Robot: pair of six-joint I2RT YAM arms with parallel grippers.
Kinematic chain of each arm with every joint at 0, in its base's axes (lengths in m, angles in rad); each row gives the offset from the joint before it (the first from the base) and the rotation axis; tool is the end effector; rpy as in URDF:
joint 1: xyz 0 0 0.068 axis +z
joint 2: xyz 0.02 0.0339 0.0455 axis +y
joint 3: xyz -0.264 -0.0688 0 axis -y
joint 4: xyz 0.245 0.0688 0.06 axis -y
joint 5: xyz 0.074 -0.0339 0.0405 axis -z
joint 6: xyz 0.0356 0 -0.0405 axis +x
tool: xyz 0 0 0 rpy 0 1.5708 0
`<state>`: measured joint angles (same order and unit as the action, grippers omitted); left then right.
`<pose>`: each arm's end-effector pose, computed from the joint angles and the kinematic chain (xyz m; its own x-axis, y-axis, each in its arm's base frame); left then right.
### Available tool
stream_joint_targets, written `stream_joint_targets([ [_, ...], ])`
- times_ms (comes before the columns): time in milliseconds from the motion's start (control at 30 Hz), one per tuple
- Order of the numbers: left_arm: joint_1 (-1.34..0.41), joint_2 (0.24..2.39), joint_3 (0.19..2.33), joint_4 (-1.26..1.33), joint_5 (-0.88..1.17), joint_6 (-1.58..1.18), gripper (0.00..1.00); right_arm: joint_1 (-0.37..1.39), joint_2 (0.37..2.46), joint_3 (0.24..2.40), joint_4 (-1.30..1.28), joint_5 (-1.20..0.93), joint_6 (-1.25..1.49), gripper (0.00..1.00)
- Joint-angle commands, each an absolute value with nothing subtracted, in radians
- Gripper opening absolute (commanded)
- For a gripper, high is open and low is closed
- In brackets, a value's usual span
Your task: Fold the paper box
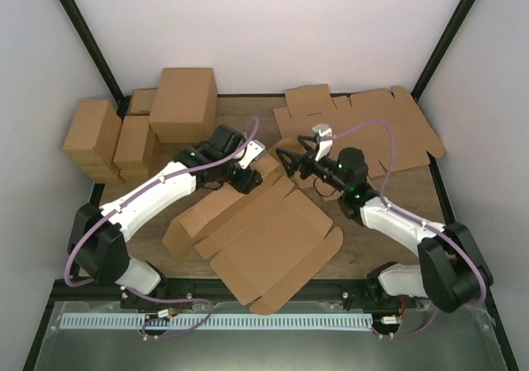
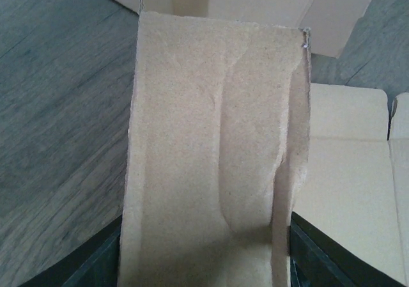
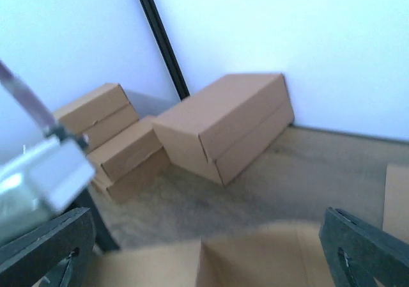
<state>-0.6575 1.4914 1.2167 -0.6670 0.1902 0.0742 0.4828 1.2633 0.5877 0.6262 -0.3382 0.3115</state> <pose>0.2454 -0.1980 0.2799 -0.5872 0.5454 -0.5981 0.7337 0.6707 -0.1088 0.2392 0.1387 0.2534 -0.2658 0.1871 -0.9457 -0.6829 0.6559 0.3217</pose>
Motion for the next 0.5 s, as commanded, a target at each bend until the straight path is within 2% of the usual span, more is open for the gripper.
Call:
stream_joint_targets([
  [0,-0.664,1.518,1.233,-0.614,0.238,0.1,0.59,0.489,1.346,0.72,0.696,-0.35,0.258,1.0],
  [267,-0.664,1.534,1.229,-0.586,0.163,0.086,0.6,0.488,1.488,0.827,0.793,-0.406,0.22,1.0],
  [400,-0.664,1.569,1.245,-0.51,0.216,0.105,0.6,0.489,1.554,0.875,0.823,-0.5,0.2,1.0],
  [467,-0.664,1.592,1.256,-0.473,0.256,0.126,0.63,0.488,1.572,0.898,0.802,-0.507,0.19,1.0],
])
